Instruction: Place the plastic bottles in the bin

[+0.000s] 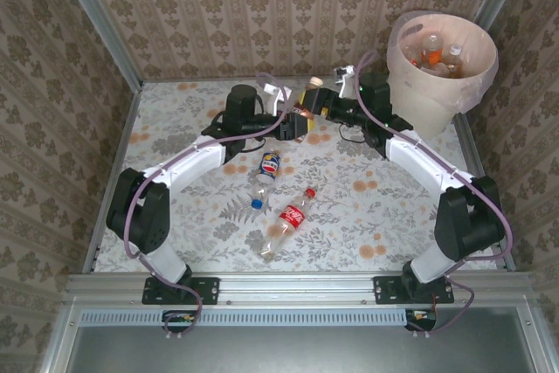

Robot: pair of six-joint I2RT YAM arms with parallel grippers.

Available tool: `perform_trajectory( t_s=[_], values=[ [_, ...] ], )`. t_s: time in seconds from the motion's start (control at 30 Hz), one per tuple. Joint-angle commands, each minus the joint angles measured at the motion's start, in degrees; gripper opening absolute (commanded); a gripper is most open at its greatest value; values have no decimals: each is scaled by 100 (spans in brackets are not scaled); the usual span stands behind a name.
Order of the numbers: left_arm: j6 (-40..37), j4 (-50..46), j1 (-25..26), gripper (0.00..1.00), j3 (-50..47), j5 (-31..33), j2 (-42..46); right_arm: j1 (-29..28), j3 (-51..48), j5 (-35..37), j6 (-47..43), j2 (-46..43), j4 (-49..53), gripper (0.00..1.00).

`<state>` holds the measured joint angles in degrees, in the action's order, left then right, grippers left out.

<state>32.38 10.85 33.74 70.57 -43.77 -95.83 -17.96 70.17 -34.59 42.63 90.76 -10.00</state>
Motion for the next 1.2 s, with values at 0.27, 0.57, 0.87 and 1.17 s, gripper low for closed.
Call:
perform_trajectory(
  t_s=[0.27, 0.57, 0.87, 1.17],
  values=[
    [23, 295, 89, 43, 111, -237, -112, -28, 199, -309, 86, 59, 8, 45],
    [164, 567, 30, 89, -92, -183, 86, 99, 29, 284, -116, -284, 138, 40],
    [574, 1182, -173, 98, -524, -160, 293, 489, -39, 918, -576, -649, 740, 40],
    [870, 850, -411, 100, -695, 738, 300, 984, 168, 2185, -1533, -1355, 1640, 40]
  ],
)
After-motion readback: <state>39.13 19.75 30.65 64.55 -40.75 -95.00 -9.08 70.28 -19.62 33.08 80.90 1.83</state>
